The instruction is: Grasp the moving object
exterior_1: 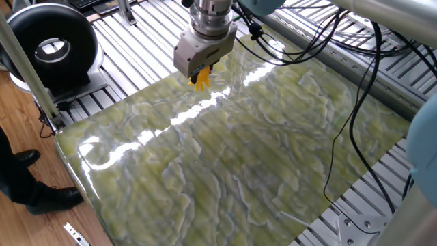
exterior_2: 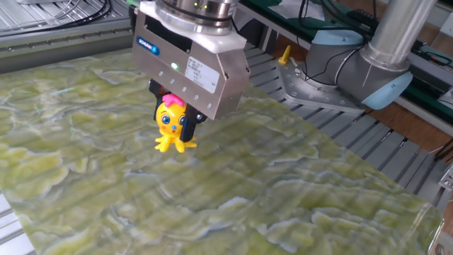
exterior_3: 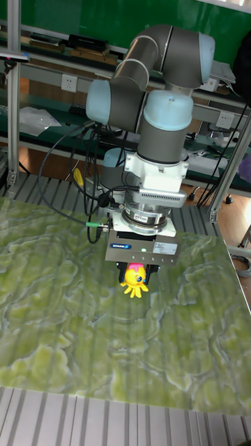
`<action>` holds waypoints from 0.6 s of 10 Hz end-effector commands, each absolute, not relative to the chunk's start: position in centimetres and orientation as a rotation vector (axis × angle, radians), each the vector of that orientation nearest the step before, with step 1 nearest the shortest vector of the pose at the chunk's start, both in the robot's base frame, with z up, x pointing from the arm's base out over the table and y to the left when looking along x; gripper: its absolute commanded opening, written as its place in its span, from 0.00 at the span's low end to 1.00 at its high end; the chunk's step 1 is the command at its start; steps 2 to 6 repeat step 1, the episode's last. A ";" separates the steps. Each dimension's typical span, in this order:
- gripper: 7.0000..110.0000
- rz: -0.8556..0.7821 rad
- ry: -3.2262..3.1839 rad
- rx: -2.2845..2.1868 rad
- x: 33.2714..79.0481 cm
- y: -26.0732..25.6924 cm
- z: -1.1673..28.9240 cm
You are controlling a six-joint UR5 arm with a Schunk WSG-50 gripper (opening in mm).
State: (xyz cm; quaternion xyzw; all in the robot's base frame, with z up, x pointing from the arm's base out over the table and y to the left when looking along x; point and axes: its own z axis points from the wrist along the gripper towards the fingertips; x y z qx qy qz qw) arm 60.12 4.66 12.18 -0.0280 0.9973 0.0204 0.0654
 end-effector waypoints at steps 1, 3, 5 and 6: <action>0.00 0.085 3.010 -0.062 60.6 5.1 12.1; 0.00 0.085 3.010 -0.062 60.6 5.1 12.1; 0.00 0.085 3.010 -0.062 60.6 5.1 12.1; 0.00 0.085 3.010 -0.062 60.6 5.1 12.1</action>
